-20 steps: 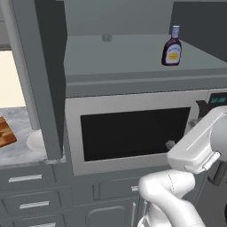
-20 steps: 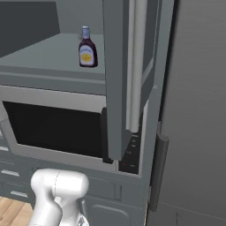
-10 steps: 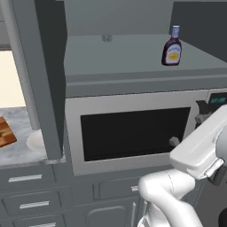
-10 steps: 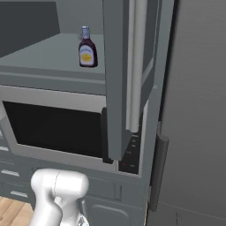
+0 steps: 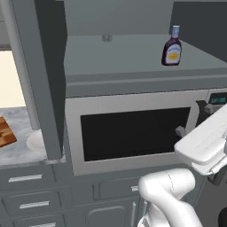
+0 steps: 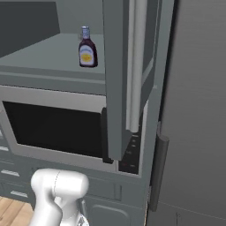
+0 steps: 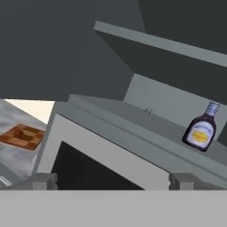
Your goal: Pick the chicken drumstick from the plate and place it on the cutting board. Then pick the condiment bottle from the cabinet and place it next to the cutting board.
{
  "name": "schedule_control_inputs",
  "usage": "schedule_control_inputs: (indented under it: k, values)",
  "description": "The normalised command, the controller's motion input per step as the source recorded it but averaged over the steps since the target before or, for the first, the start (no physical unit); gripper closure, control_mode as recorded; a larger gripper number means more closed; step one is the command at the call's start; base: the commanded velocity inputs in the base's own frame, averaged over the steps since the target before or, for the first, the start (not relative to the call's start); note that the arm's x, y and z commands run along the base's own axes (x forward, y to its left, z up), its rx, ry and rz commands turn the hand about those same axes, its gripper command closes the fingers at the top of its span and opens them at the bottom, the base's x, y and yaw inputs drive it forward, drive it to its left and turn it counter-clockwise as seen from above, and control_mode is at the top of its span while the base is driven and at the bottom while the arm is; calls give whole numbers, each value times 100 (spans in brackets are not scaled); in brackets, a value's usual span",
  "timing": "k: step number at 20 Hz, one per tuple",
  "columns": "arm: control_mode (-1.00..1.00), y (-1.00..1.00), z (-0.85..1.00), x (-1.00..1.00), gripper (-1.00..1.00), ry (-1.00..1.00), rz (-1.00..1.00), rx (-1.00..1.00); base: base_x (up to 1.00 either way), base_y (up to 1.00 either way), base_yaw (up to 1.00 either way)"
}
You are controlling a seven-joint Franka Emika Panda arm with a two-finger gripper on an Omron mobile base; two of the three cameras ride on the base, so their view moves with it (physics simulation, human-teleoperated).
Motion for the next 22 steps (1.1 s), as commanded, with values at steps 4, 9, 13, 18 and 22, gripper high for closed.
schedule_control_inputs:
  k: [4, 9, 13, 18, 22]
  values:
    - [-100, -4, 20, -13, -100, -9, -1, 4, 0, 0, 0]
    - [-100, -7, 16, -10, -100, -8, 0, 6, 0, 0, 0]
    - [-100, -9, 14, -5, -100, -6, 0, 7, 0, 0, 0]
    - [-100, -14, 3, 0, -100, -2, -1, 5, 0, 0, 0]
    - [-100, -12, 0, 0, -100, -1, 0, 0, 0, 0, 0]
